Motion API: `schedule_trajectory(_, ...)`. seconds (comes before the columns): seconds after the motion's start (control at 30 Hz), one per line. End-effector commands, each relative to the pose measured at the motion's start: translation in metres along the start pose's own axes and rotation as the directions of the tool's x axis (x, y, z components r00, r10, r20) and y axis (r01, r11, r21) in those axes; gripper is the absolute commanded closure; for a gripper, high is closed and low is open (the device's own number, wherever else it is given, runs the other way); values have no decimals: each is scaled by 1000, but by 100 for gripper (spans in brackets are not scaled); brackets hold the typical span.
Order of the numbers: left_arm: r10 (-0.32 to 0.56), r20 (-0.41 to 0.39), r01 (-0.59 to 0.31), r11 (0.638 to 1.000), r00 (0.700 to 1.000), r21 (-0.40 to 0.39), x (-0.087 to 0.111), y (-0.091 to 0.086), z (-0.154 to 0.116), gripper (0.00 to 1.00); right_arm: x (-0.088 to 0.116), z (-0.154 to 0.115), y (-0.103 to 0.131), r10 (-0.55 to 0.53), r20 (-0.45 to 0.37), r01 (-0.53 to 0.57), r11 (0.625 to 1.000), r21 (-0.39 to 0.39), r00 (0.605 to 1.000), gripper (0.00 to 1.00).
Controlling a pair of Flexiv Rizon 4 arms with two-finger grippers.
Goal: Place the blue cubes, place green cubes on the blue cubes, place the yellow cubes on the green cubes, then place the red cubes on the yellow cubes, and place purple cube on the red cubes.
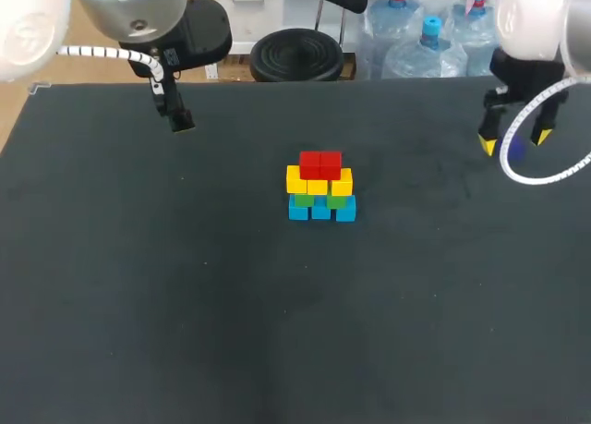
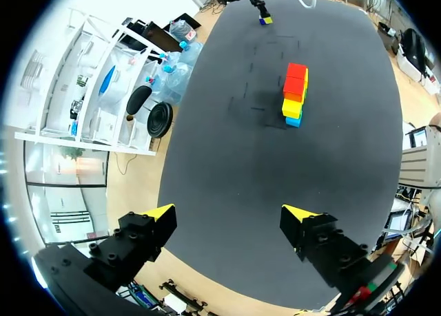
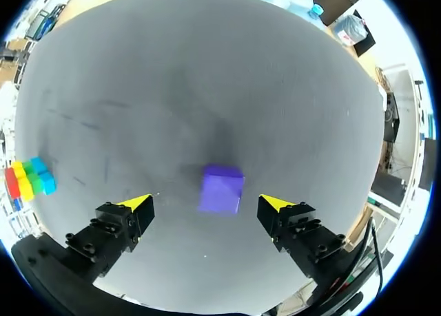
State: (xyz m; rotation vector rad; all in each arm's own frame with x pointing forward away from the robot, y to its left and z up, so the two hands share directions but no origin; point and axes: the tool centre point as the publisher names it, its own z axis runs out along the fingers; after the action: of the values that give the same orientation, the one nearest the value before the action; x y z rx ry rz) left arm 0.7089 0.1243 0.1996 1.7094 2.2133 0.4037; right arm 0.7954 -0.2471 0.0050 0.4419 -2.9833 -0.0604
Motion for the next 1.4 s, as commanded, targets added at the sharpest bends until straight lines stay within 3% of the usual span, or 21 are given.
schedule_trajectory(0.03,2,-1,-2,1000,1000,3,0,2,0,0,5,8,-3,-3,23,3,1000,13,1000,0)
schedule_trajectory(0.6,2,-1,-2,1000,1000,3,0,2,0,0,-3,9,-7,0,82,-2,1000,22,997,0)
schedule_trajectory(0.63,2,-1,-2,1000,1000,3,0,2,0,0,-3,9,-7,2,83,-3,1000,19,997,6)
schedule_trajectory(0.7,2,-1,-2,1000,1000,3,0,2,0,0,-3,8,-6,2,86,-3,1000,10,996,51)
schedule_trajectory(0.87,2,-1,-2,1000,1000,3,0,2,0,0,-3,7,-5,4,90,-4,1000,6,996,78)
schedule_trajectory(1.07,2,-1,-2,1000,1000,3,0,2,0,0,-2,7,-6,7,88,-8,1000,5,996,80)
schedule_trajectory(1.17,2,-1,-2,1000,1000,3,0,2,0,0,-1,7,-6,1,84,-1,1000,5,996,89)
schedule_trajectory(1.23,2,-1,-2,1000,1000,3,0,2,0,0,-1,7,-6,-5,86,4,1000,5,996,100)
schedule_trajectory(1.4,2,-1,-2,1000,1000,3,0,2,0,0,1,2,-6,-38,108,38,999,-2,993,100)
